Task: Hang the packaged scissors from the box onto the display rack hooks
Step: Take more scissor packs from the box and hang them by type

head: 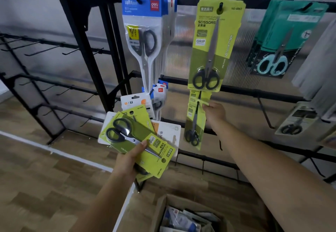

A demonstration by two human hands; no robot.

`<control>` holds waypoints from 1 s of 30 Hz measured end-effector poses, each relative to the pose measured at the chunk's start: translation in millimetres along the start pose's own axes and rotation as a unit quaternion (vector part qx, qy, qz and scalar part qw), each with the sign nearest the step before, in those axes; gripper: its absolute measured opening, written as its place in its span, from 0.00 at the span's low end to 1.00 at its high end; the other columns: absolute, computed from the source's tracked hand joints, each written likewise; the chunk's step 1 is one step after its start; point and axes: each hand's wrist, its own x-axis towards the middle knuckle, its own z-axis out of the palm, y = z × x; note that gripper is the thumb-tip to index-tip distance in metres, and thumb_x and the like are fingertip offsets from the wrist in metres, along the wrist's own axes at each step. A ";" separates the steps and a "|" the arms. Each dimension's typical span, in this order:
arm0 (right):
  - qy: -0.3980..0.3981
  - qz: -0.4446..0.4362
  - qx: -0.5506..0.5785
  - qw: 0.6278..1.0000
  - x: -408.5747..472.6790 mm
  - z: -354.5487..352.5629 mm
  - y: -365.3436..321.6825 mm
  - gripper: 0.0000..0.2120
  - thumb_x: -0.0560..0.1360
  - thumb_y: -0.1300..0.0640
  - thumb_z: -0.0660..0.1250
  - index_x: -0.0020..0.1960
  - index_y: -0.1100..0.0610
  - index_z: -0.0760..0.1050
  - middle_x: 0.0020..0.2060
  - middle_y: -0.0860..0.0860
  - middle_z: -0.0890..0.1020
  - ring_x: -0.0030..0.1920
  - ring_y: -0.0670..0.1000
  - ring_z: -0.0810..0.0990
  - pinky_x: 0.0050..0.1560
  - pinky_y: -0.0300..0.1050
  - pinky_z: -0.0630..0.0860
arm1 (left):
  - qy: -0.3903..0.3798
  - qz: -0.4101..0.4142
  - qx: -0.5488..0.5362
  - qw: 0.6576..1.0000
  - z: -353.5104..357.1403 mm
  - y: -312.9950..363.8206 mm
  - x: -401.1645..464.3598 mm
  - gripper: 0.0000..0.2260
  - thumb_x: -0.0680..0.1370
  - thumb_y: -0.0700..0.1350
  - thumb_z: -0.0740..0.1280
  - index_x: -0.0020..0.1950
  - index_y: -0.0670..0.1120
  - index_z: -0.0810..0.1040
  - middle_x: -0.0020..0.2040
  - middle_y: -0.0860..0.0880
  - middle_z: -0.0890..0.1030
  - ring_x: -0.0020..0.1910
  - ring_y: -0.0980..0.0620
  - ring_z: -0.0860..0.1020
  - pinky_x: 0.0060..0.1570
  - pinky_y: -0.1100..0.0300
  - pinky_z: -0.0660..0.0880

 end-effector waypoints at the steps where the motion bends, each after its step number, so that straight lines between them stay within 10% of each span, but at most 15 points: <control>1: 0.017 0.004 -0.020 1.000 6.0 2.2 -4.4 0.14 0.78 0.56 0.61 0.55 0.65 0.77 0.54 0.61 0.80 0.55 0.61 0.78 0.57 0.51 0.74 | 0.003 -0.002 -0.004 1.000 1.1 0.2 1.2 0.21 0.64 0.43 0.73 0.57 0.44 0.79 0.50 0.43 0.84 0.46 0.42 0.83 0.39 0.52 0.79; 7: 0.131 0.063 0.056 0.988 -10.8 15.6 1.9 0.17 0.77 0.63 0.60 0.65 0.63 0.67 0.57 0.58 0.75 0.53 0.56 0.75 0.44 0.42 0.71 | 0.016 -0.007 -0.010 1.000 6.1 3.8 2.1 0.22 0.63 0.44 0.74 0.56 0.45 0.78 0.49 0.44 0.85 0.44 0.44 0.84 0.38 0.53 0.79; 12: -0.060 -0.035 0.116 0.991 -81.1 21.0 24.8 0.07 0.74 0.66 0.65 0.41 0.56 0.75 0.37 0.50 0.76 0.40 0.50 0.74 0.36 0.34 0.70 | 0.024 -0.014 -0.019 0.999 4.6 9.7 -4.7 0.22 0.62 0.44 0.74 0.55 0.45 0.77 0.44 0.46 0.85 0.43 0.45 0.83 0.39 0.53 0.78; 17: -0.256 -0.157 -0.026 0.953 -128.1 23.9 23.3 0.11 0.67 0.54 0.76 0.44 0.50 0.75 0.49 0.44 0.67 0.50 0.38 0.68 0.44 0.26 0.67 | 0.004 0.008 -0.023 1.000 5.3 14.2 -17.8 0.21 0.63 0.44 0.73 0.55 0.45 0.77 0.44 0.46 0.85 0.43 0.45 0.83 0.38 0.53 0.78; 25: -0.199 -0.139 -0.067 0.968 -151.2 32.2 22.4 0.22 0.63 0.64 0.78 0.54 0.63 0.76 0.52 0.49 0.65 0.52 0.46 0.69 0.42 0.22 0.65 | -0.045 0.081 -0.031 0.995 10.2 13.2 -35.3 0.17 0.67 0.43 0.70 0.56 0.44 0.78 0.45 0.46 0.85 0.41 0.48 0.84 0.31 0.56 0.79; 30: -0.217 -0.044 0.171 0.960 -157.1 23.2 16.3 0.13 0.71 0.73 0.67 0.47 0.57 0.73 0.42 0.53 0.80 0.44 0.54 0.80 0.47 0.55 0.77 | -0.013 0.063 -0.082 0.995 3.7 18.9 -30.6 0.12 0.71 0.47 0.69 0.53 0.45 0.78 0.43 0.48 0.85 0.43 0.48 0.83 0.39 0.57 0.78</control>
